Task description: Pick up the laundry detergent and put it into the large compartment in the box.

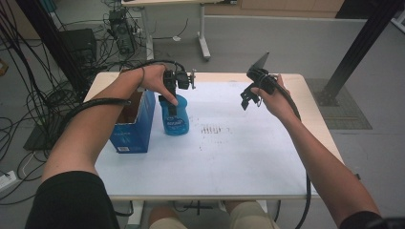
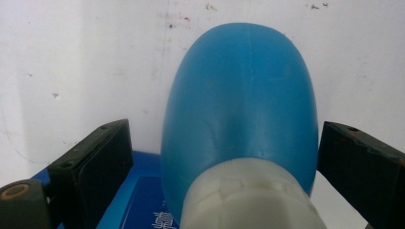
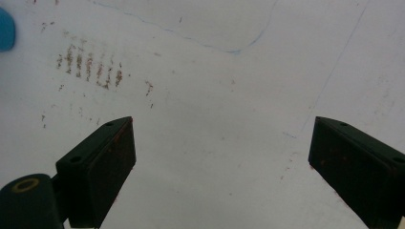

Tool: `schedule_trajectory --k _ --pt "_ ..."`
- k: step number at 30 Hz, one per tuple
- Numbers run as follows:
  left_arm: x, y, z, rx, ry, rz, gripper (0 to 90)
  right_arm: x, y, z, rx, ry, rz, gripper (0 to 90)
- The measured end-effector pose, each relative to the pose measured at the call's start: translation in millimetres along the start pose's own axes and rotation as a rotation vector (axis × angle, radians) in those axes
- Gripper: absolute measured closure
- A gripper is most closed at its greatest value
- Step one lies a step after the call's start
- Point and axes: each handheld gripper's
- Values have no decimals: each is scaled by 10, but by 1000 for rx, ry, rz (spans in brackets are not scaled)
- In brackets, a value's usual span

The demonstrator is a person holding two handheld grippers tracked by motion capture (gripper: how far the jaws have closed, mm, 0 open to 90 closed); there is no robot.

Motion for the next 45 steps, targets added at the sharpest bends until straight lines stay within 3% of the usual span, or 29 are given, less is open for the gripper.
schedule_trajectory --k 45 --pt "-15 -8 -29 -5 13 -2 59 14 -2 -3 -2 -5 -3 89"
Point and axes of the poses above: each handheld gripper's, and its own axes: z roughly forward along the jaws, y roughly out of its top, x roughly to its left, and after that the axes turned 14 degrees about -x, right-handed
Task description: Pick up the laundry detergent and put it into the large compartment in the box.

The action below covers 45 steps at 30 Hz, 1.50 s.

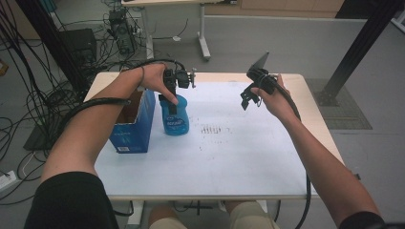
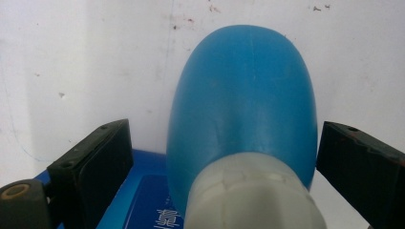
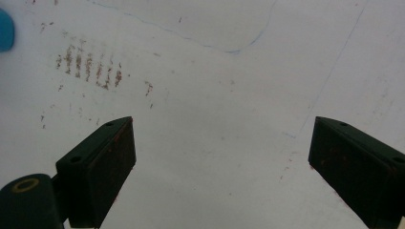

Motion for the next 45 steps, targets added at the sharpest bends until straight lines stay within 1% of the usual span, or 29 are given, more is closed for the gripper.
schedule_trajectory --k 5,12,17,21,23,32,36,45 --pt "-2 -11 2 -1 1 -4 59 6 -1 6 -1 0 -3 89" --pt "-1 -15 3 0 5 2 61 11 2 13 0 0 -2 89" --pt "-2 -32 2 -4 5 -3 62 20 8 23 3 -2 -1 89" --pt "-10 -36 -9 -6 11 3 70 23 12 27 4 -2 -3 89" --pt "-8 -40 -8 -11 8 4 74 23 9 31 3 -2 -3 89" --pt "9 -26 61 5 -10 0 73 25 13 31 6 -3 -5 89" --pt "12 -34 66 3 -8 0 77 19 15 32 6 -2 -3 89" --pt "20 -43 90 1 -11 -4 150 27 22 43 9 -2 -5 89"
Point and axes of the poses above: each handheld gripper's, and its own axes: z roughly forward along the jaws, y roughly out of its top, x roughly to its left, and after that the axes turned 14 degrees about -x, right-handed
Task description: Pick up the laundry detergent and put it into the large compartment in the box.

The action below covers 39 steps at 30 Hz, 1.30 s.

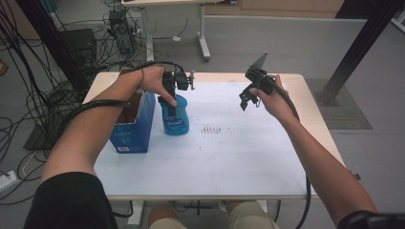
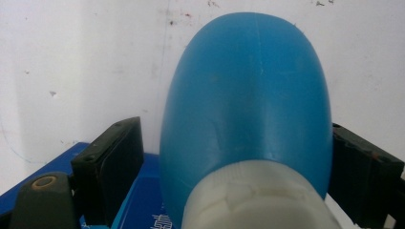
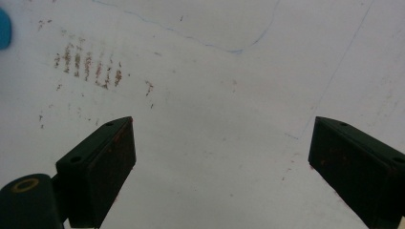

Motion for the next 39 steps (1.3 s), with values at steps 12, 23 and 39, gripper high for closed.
schedule_trajectory --k 12,23,39 --pt "18 3 4 -2 -11 6 313 -27 -5 -13 -1 -1 6 89" --pt "32 -1 3 -5 -25 5 374 -10 4 3 1 -3 3 89" --pt "40 -26 -6 -16 -27 4 375 11 16 40 2 3 -3 89"
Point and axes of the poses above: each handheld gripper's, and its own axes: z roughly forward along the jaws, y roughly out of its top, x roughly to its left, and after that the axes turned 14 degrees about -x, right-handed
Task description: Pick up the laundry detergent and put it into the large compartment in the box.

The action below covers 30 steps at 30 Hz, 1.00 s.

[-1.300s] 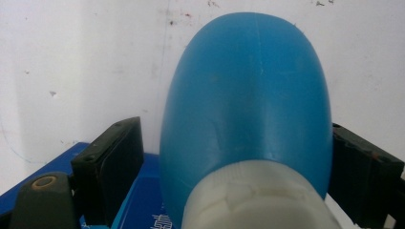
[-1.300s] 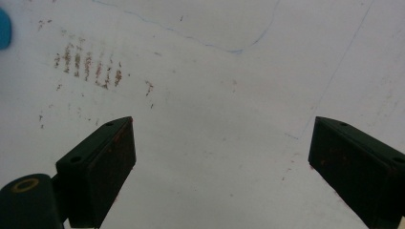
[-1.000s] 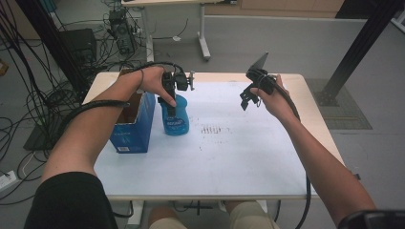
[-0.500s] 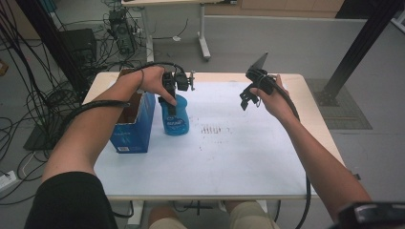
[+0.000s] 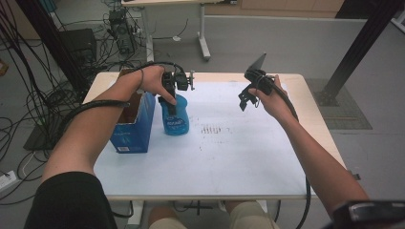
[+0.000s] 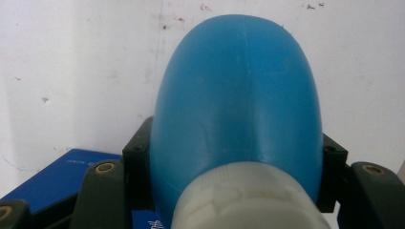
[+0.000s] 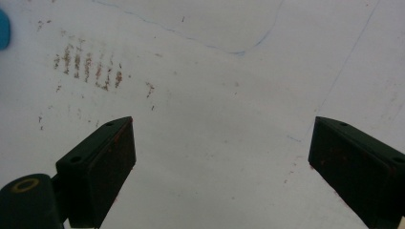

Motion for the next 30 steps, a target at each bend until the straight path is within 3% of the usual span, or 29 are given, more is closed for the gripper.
schedule_trajectory --k 30 --pt "-4 11 3 6 -1 4 378 16 0 -9 -3 -3 0 89"
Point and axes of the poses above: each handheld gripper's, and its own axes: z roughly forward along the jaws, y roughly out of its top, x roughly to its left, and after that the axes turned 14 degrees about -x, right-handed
